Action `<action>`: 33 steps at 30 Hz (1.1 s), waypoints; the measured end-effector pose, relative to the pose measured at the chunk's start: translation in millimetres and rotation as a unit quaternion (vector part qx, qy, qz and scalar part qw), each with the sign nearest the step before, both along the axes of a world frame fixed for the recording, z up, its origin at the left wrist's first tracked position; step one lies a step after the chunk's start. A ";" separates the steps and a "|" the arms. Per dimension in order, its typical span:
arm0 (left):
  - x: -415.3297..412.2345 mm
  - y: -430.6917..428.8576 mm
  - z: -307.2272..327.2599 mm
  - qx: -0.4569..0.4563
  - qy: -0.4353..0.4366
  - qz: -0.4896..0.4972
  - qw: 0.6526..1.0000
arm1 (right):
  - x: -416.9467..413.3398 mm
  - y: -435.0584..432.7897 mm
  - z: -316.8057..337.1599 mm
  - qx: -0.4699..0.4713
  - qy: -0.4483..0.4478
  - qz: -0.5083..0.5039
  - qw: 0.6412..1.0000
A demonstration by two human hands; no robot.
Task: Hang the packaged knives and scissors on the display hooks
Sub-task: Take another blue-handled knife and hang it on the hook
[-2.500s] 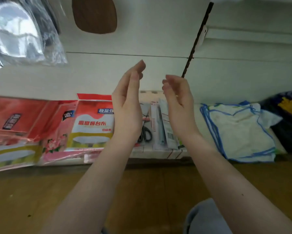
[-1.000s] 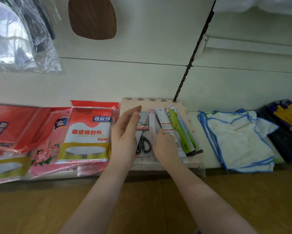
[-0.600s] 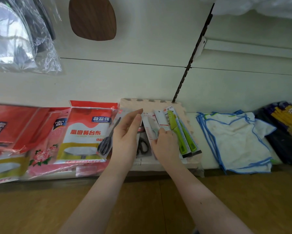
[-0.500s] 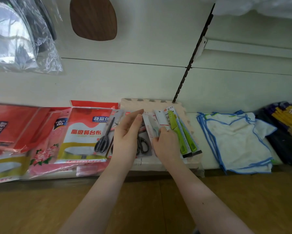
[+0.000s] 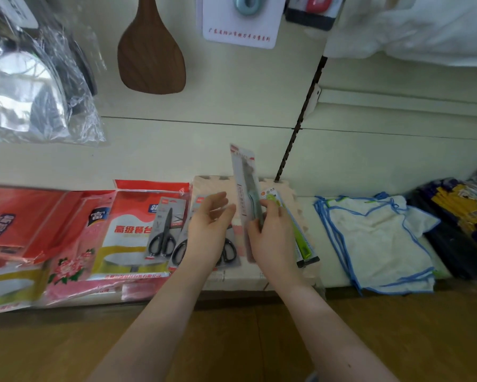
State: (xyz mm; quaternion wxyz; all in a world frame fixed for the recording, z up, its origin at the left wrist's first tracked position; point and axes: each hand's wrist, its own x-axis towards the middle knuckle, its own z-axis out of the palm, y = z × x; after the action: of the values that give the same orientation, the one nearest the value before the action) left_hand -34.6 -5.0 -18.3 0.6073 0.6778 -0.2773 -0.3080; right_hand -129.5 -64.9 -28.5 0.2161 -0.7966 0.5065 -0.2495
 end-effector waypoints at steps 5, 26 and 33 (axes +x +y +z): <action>3.5 -20.3 29.9 -0.006 0.007 0.028 1.000 | 0.0 13.0 27.0 -0.021 -0.044 0.018 0.999; -11.0 -13.6 72.9 0.014 -0.063 -0.077 0.995 | 1.7 -16.7 100.0 0.161 -0.404 0.059 0.898; -13.6 8.3 118.9 -0.102 -0.096 -0.107 0.984 | -3.2 4.3 126.9 0.145 -0.443 0.129 0.875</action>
State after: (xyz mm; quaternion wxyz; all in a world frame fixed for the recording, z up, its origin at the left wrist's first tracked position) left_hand -48.3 3.2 100.6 0.6071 0.6055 -0.4352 -0.2745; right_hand -132.7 -60.6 98.4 0.5611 -0.6205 0.2814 -0.4701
